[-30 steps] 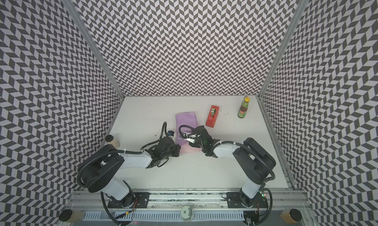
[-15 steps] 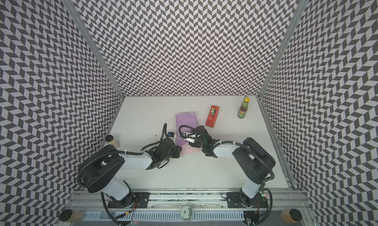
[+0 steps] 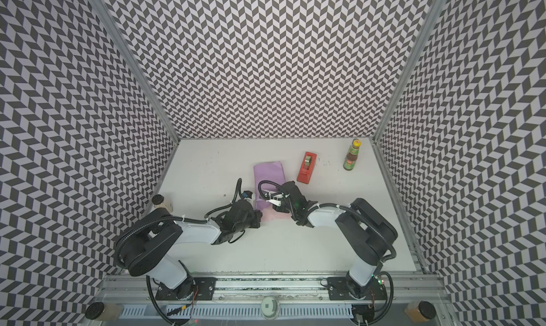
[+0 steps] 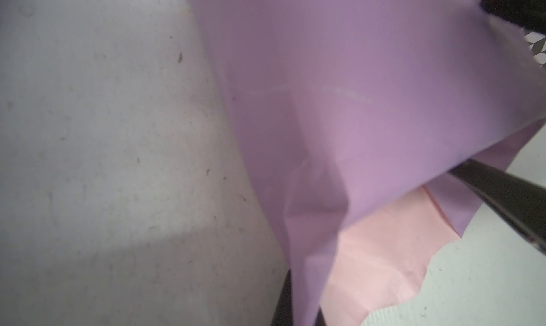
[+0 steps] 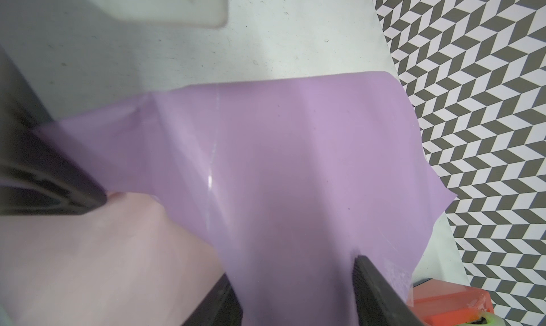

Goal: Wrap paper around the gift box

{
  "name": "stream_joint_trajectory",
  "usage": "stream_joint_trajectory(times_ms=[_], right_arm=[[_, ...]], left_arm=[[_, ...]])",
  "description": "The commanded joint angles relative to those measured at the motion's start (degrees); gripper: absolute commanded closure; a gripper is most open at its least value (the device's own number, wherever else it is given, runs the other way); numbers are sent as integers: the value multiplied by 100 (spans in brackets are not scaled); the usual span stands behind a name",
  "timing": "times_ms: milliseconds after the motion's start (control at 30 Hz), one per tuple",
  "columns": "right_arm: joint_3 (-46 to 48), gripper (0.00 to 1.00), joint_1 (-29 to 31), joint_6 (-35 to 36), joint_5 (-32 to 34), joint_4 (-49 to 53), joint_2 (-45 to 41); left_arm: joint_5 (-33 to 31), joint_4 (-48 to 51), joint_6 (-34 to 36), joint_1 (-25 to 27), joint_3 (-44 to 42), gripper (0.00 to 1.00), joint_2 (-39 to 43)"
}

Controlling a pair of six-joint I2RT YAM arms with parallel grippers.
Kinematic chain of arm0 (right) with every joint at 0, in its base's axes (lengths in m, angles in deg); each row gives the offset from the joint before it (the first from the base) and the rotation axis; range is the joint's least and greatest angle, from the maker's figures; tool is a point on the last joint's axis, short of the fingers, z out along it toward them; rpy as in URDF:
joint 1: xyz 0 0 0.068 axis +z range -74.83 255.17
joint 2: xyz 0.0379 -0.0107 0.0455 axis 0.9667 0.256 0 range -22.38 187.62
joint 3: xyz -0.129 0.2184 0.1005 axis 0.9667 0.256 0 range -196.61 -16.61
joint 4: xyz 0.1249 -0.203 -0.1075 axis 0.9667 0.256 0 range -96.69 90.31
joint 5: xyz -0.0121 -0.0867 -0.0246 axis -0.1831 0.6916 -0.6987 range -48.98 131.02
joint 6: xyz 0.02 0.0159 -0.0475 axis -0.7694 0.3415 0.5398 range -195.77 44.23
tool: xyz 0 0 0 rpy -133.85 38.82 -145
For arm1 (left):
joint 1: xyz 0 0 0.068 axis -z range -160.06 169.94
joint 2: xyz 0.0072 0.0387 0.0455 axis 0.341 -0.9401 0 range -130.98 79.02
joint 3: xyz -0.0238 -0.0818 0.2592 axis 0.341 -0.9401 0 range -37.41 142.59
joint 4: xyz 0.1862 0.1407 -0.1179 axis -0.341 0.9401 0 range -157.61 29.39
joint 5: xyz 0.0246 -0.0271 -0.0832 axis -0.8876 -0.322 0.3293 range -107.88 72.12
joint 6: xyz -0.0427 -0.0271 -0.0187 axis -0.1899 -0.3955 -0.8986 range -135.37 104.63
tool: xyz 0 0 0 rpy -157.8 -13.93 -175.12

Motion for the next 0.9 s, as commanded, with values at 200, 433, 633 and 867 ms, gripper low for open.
stream_joint_trajectory(times_ms=[200, 433, 633, 867], right_arm=[[2, 42, 30, -87, -61, -86, 34], [86, 39, 30, -223, -209, -224, -186], [309, 31, 21, -400, -188, -538, -445], [740, 26, -38, -1148, -236, -996, -1136]], left_arm=[[-458, 882, 169, 20, -63, 51, 1040], [118, 1543, 1037, -739, 288, 33, 2111], [334, 2133, 3710, -990, 1058, 28, 2529], [947, 1505, 6437, -1012, 1055, 17, 2578]])
